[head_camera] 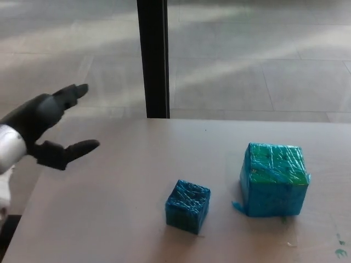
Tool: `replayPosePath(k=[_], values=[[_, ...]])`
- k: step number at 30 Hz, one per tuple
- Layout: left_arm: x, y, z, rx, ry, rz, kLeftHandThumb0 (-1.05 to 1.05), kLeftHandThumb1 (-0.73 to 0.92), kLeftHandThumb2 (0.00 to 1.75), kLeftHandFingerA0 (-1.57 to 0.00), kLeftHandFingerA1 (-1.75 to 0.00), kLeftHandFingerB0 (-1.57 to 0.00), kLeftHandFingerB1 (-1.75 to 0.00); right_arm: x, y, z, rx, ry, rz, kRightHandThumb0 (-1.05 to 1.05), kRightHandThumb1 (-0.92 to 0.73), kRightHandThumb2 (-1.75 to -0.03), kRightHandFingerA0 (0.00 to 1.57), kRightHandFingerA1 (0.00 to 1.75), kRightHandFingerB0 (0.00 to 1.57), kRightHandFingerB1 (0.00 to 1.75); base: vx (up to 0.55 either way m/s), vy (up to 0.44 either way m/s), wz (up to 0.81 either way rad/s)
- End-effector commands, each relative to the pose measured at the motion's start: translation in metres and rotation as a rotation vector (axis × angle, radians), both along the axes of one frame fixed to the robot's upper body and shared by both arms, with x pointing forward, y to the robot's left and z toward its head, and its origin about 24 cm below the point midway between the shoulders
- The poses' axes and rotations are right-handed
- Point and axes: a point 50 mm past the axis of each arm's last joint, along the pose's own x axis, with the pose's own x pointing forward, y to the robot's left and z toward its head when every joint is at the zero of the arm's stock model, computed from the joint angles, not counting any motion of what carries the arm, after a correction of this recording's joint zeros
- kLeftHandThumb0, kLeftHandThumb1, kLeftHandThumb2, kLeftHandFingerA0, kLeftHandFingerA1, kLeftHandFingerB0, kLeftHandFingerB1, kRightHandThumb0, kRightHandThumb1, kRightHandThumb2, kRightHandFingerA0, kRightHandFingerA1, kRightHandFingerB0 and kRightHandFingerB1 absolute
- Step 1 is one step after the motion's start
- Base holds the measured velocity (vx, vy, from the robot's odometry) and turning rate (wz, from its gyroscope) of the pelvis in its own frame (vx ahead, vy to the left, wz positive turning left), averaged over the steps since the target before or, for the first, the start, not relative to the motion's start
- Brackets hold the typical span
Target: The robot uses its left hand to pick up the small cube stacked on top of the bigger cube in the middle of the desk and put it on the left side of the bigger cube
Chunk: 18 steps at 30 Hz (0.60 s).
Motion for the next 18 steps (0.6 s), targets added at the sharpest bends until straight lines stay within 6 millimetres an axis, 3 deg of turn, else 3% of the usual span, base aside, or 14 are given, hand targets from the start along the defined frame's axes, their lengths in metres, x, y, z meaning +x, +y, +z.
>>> replayPosePath(k=[1, 2, 5, 6, 7, 8, 9, 10, 12, 13, 14, 15, 16, 18], values=[[-0.079, 0.116, -0.03, -0.335, -0.008, 0.399, -0.74, 0.74, 0.64, -0.2, -0.4, 0.0, -0.16, -0.005, -0.014, 0.005, -0.003, 0.003, -0.019, -0.78, -0.62, -0.69, 0.67, 0.97, 0.54, 0.75, 0.0, 0.0, 0.0], [-0.089, 0.127, -0.039, -0.347, -0.004, 0.451, -0.92, 0.65, 0.99, -0.04, -0.42, -0.1, -0.09, -0.005, -0.015, 0.006, -0.016, 0.004, -0.009, -0.8, -0.63, -0.7, 0.7, 0.98, 0.53, 0.78, 0.0, 0.0, 0.0], [-0.127, 0.157, -0.074, -0.428, 0.013, 0.66, -0.9, 0.65, 1.01, -0.07, -0.33, -0.08, -0.13, -0.005, -0.014, 0.007, -0.004, -0.013, -0.012, -0.8, -0.62, -0.68, 0.7, 0.98, 0.5, 0.77, 0.0, 0.0, 0.0], [-0.142, 0.165, -0.087, -0.471, 0.003, 0.745, -0.81, 0.82, 0.66, -0.16, -0.35, -0.01, -0.18, -0.005, -0.013, 0.006, -0.008, -0.017, -0.007, -0.78, -0.62, -0.68, 0.72, 0.95, 0.51, 0.74, 0.0, 0.0, 0.0], [-0.167, 0.175, -0.107, -0.53, -0.008, 0.877, -0.81, 0.82, 0.66, -0.16, -0.35, -0.01, -0.18, -0.006, -0.011, 0.006, -0.013, -0.023, -0.002, -0.78, -0.62, -0.68, 0.72, 0.95, 0.51, 0.74, 0.0, 0.0, 0.0], [-0.167, 0.175, -0.107, -0.53, -0.009, 0.877, -0.81, 0.82, 0.66, -0.16, -0.35, -0.01, -0.18, -0.006, -0.011, 0.006, -0.013, -0.023, -0.002, -0.78, -0.62, -0.68, 0.72, 0.95, 0.51, 0.74, 0.0, 0.0, 0.0], [-0.177, 0.177, -0.113, -0.556, -0.037, 0.935, -0.84, 0.64, 1.01, -0.16, -0.49, -0.02, -0.18, -0.005, -0.011, 0.006, -0.006, -0.026, -0.006, -0.77, -0.62, -0.68, 0.68, 0.95, 0.51, 0.75, 0.0, 0.0, 0.0], [-0.197, 0.18, -0.127, -0.59, -0.078, 1.05, -0.91, 0.71, 1.06, -0.04, -0.45, -0.03, -0.09, -0.005, -0.01, 0.006, 0.004, -0.031, -0.014, -0.78, -0.62, -0.68, 0.7, 0.97, 0.53, 0.76, 0.0, 0.0, 0.0], [-0.215, 0.182, -0.138, -0.598, -0.099, 1.134, -0.85, 0.68, 1.05, -0.01, -0.36, 0.0, -0.13, -0.004, -0.012, 0.005, 0.007, -0.031, -0.022, -0.79, -0.63, -0.67, 0.71, 0.97, 0.53, 0.76, 0.0, 0.0, 0.0], [-0.239, 0.189, -0.157, -0.777, -0.147, 1.271, -0.77, 0.62, 0.99, -0.16, -0.49, 0.0, -0.18, -0.004, -0.011, 0.005, -0.004, -0.026, -0.017, -0.79, -0.63, -0.67, 0.72, 0.96, 0.53, 0.74, 0.0, 0.0, 0.0], [-0.252, 0.191, -0.168, -0.78, -0.146, 1.343, -0.82, 0.66, 1.0, -0.31, -0.54, 0.0, -0.13, -0.003, -0.011, 0.006, -0.006, -0.029, -0.007, -0.78, -0.62, -0.69, 0.72, 0.97, 0.53, 0.74, 0.0, 0.0, 0.0], [-0.261, 0.193, -0.175, -0.777, -0.12, 1.383, -0.76, 0.82, 0.65, -0.3, -0.4, 0.0, -0.19, -0.003, -0.011, 0.006, -0.011, -0.022, -0.004, -0.8, -0.62, -0.7, 0.71, 0.96, 0.53, 0.75, 0.0, 0.0, 0.0], [-0.273, 0.194, -0.183, -0.796, -0.1, 1.43, -0.83, 0.71, 1.01, -0.2, -0.51, 0.0, -0.1, -0.003, -0.011, 0.007, -0.008, -0.024, 0.007, -0.78, -0.63, -0.69, 0.69, 0.96, 0.52, 0.75, 0.0, 0.0, 0.0], [-0.286, 0.192, -0.194, -0.851, -0.098, 1.471, -0.76, 0.67, 1.0, -0.09, -0.5, 0.0, -0.16, -0.004, -0.011, 0.008, -0.013, -0.022, 0.008, -0.79, -0.64, -0.7, 0.67, 0.94, 0.51, 0.73, 0.0, 0.0, 0.0]])
